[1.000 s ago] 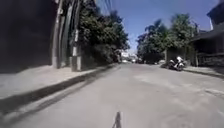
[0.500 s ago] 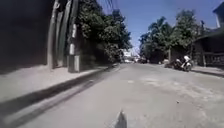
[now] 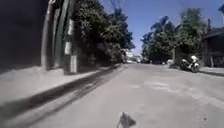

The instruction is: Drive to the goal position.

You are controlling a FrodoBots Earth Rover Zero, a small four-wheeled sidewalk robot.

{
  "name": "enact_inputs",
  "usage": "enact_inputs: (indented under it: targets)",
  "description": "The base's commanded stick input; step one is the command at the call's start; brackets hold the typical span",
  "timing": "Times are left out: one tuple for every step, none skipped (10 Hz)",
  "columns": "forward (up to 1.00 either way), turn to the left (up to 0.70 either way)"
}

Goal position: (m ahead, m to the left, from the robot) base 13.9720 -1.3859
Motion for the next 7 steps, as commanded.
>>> enact_inputs:
  targets:
    - [1.0, 0.0]
    - [1.0, 0.0]
    - [1.0, 0.0]
    - [1.0, -0.08]
    - [1.0, -0.39]
    - [1.0, -0.4]
    - [1.0, -0.4]
